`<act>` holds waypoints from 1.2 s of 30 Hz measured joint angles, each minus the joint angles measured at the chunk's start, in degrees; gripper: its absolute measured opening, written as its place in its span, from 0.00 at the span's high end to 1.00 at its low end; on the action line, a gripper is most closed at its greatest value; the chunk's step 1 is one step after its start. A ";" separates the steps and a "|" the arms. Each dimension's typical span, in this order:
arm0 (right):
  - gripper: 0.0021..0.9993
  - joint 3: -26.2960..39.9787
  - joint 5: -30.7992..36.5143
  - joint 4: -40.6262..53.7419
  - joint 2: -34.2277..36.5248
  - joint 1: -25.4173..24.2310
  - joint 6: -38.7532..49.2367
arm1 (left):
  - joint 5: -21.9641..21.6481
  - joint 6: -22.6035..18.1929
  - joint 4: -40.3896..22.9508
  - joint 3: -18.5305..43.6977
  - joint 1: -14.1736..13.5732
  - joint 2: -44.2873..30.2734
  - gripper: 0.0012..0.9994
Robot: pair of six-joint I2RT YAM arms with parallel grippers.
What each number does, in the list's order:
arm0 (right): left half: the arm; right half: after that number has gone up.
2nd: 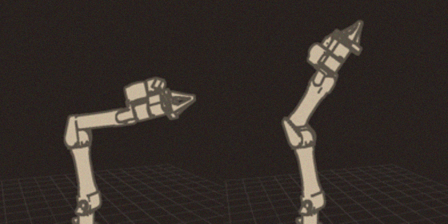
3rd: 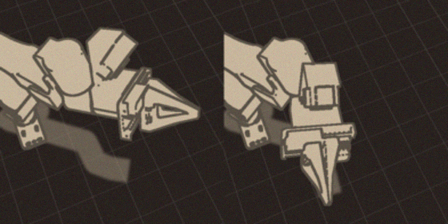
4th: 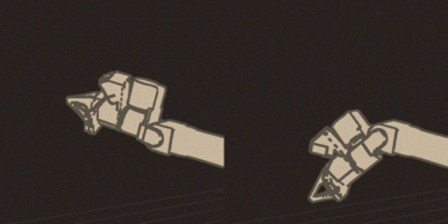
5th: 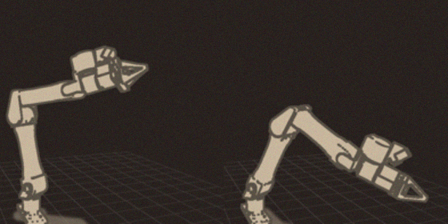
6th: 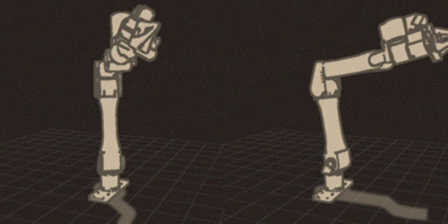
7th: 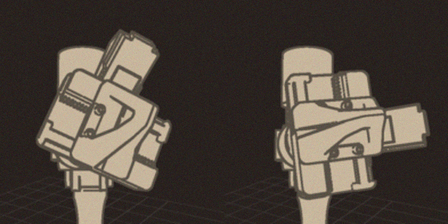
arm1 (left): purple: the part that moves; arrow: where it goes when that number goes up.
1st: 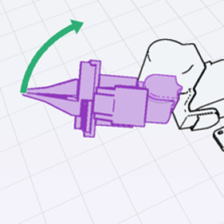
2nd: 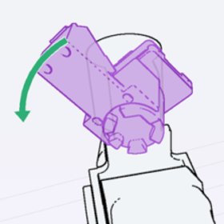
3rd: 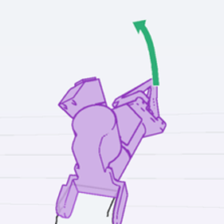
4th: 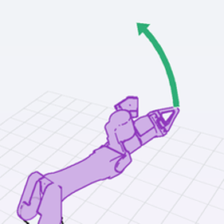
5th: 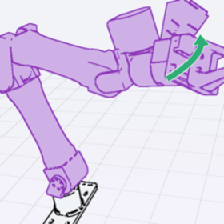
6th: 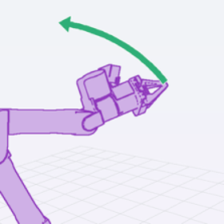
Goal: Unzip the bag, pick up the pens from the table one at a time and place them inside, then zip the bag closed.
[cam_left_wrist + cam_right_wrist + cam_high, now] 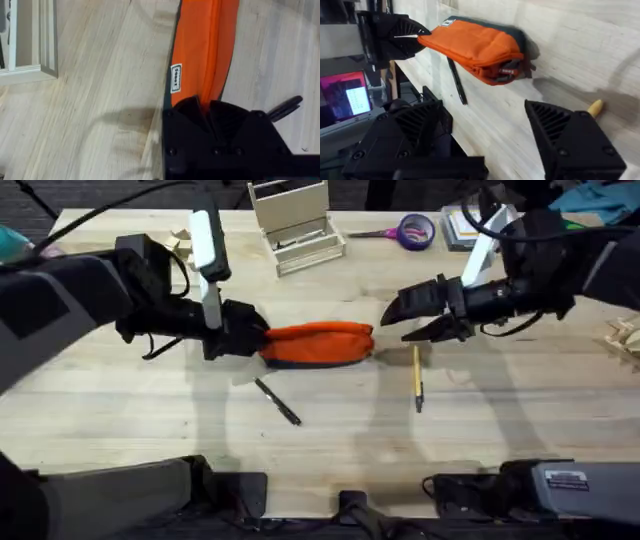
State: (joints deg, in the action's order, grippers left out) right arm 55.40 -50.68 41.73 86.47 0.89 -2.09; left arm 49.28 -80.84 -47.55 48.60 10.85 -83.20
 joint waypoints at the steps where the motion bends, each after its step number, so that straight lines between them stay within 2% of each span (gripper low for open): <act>1: 0.00 0.00 -0.05 -0.04 0.42 0.00 0.00 | 0.00 0.00 0.00 0.01 0.00 0.00 0.96; 9: 0.00 0.00 -0.36 -2.54 4.91 0.28 -0.04 | 0.00 0.00 0.00 0.00 0.00 0.00 0.96; 26: 0.00 0.09 -0.43 -10.77 9.80 5.20 -2.49 | 0.00 0.00 -0.02 0.00 0.00 0.00 0.96; 36: 0.00 0.09 -0.43 -12.91 13.14 5.60 -3.91 | 0.00 0.00 -0.02 0.00 0.00 0.00 0.96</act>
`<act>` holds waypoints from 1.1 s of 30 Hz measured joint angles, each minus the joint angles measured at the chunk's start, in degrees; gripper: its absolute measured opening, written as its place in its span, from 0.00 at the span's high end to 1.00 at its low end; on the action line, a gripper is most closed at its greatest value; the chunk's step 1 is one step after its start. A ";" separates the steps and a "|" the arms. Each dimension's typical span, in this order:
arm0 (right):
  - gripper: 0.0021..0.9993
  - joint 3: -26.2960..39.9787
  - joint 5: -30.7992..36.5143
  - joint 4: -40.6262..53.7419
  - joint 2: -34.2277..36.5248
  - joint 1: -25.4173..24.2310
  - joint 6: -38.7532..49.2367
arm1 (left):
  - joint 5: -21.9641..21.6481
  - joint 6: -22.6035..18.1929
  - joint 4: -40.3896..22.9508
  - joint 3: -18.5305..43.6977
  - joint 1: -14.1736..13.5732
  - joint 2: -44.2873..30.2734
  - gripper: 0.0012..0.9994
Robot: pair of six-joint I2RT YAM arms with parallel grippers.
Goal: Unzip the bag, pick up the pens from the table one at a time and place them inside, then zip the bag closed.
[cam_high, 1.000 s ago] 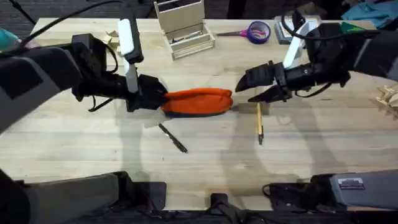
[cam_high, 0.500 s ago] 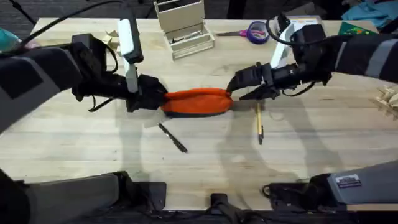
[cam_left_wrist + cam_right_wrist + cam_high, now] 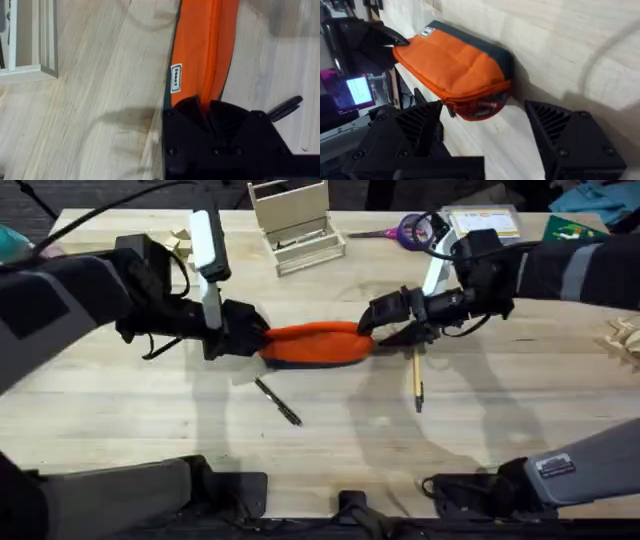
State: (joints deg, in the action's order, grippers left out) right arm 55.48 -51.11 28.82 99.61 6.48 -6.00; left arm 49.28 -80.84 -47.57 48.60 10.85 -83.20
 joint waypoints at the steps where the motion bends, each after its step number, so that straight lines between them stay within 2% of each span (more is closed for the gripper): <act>1: 0.00 0.00 0.00 -0.40 0.00 0.08 -0.05 | 0.00 0.00 0.02 0.00 0.00 0.00 0.96; 10: 0.03 0.00 0.00 -2.34 0.00 2.48 -1.50 | 0.00 0.00 0.02 0.00 0.00 0.00 0.96; 11: 0.11 0.00 0.00 -2.36 0.00 2.95 -1.50 | 0.00 0.00 0.00 0.00 0.00 0.00 0.96; 16: 0.38 0.00 -0.71 -2.38 0.00 2.97 -2.25 | 0.02 0.00 0.01 0.00 0.00 0.00 0.96; 22: 0.55 0.02 -1.63 -2.45 0.00 2.99 -2.64 | 0.07 0.00 0.00 0.00 0.00 0.00 0.96; 24: 0.70 0.04 -1.70 -2.49 0.00 3.04 -2.71 | 0.13 0.00 0.00 0.00 0.00 0.00 0.96; 26: 0.93 0.07 -1.70 -2.54 -0.01 3.05 -2.83 | 0.12 0.00 0.00 0.00 -0.04 0.00 0.96; 28: 0.96 0.13 -2.76 -2.99 -0.01 2.99 -2.99 | 0.04 0.00 0.00 0.00 -0.04 0.00 0.96; 33: 0.97 0.13 -6.96 -5.54 0.00 1.50 -3.00 | -0.24 0.00 0.02 0.00 0.02 0.00 0.96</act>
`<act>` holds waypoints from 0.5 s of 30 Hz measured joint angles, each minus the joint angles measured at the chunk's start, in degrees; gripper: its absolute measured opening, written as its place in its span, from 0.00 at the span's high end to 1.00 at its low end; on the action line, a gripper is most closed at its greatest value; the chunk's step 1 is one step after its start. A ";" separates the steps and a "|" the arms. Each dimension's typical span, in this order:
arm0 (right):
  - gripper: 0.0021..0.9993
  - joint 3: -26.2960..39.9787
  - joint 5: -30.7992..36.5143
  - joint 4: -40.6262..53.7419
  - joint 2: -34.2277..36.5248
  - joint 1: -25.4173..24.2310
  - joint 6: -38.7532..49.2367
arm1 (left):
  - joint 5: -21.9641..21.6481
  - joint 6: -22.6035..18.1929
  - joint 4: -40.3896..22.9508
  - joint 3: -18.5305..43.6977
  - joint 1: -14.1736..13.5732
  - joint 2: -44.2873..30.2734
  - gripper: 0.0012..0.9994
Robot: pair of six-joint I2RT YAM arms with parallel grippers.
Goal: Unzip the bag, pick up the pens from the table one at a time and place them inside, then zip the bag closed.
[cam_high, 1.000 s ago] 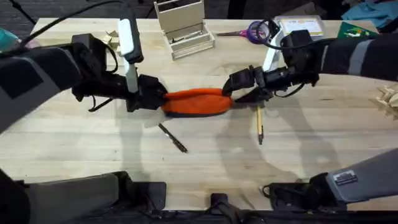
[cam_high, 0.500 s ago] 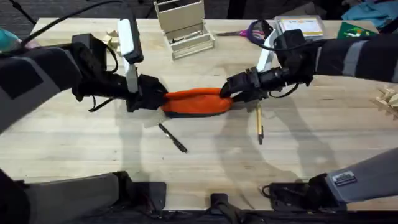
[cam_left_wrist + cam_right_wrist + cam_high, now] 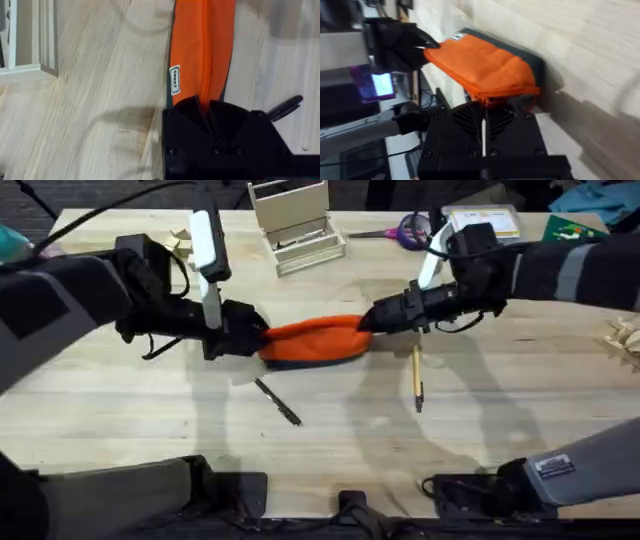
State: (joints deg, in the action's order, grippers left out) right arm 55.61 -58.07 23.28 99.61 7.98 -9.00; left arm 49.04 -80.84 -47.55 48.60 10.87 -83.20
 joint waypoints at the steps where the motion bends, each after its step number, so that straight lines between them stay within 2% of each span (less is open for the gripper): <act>1: 0.97 0.00 -0.93 -0.21 0.00 -0.43 -0.02 | 0.02 0.00 -0.02 0.00 0.00 0.00 0.96; 15: 0.97 -0.02 -8.40 0.03 0.00 -4.83 -0.24 | 1.40 0.02 -0.22 0.00 -0.61 0.00 0.96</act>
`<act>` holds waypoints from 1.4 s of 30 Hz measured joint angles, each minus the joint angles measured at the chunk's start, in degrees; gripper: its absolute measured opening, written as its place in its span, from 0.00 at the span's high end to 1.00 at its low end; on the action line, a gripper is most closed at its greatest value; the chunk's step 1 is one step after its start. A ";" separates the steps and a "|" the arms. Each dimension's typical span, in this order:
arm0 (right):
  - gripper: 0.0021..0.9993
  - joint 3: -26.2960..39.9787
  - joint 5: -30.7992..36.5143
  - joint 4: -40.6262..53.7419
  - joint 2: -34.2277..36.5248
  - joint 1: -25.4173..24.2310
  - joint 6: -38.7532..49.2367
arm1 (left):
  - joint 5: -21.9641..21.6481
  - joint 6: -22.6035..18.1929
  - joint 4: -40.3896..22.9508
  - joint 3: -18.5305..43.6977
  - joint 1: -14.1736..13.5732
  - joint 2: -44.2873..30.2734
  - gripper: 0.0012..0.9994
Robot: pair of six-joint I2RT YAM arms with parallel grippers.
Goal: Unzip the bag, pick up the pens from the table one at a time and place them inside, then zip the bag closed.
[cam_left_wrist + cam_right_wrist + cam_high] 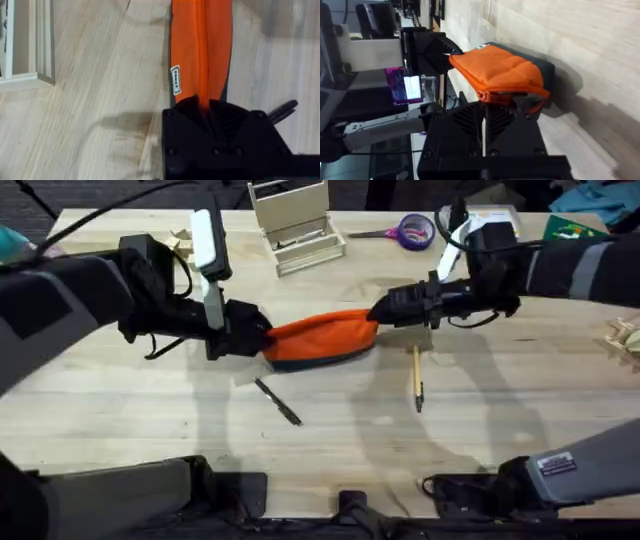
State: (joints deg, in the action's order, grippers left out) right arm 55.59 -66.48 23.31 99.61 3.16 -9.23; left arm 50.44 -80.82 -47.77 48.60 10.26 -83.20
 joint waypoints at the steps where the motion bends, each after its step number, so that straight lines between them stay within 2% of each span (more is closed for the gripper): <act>1: 0.97 0.01 -0.14 0.00 -0.01 -0.24 0.00 | 0.08 0.00 -0.01 0.01 -0.01 0.00 0.96; 11: 0.97 0.04 -1.65 -0.15 -2.48 -4.41 -0.24 | -0.79 -0.02 0.00 0.00 0.44 0.00 0.96; 27: 0.97 0.09 -1.90 0.80 -3.00 -4.43 -0.25 | -0.79 -0.02 0.00 0.00 0.44 0.00 0.96; 31: 0.97 0.09 0.89 2.18 -5.50 -4.43 -0.26 | -0.79 -0.02 0.00 0.02 0.44 0.00 0.96; 39: 0.97 0.10 10.65 4.95 -16.60 -4.43 -0.21 | -0.78 -0.02 0.00 0.00 0.44 0.00 0.96; 41: 0.92 0.11 12.60 6.09 -18.99 -4.43 -0.22 | -0.77 -0.02 0.00 0.00 0.44 0.00 0.96; 42: 0.79 0.09 13.33 6.64 -20.14 -4.43 -0.17 | -0.79 -0.02 0.00 0.00 0.44 0.00 0.96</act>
State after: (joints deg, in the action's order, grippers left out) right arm 55.68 -53.15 29.95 79.47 -1.28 -9.40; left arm 49.65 -80.84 -47.77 48.60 10.70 -83.20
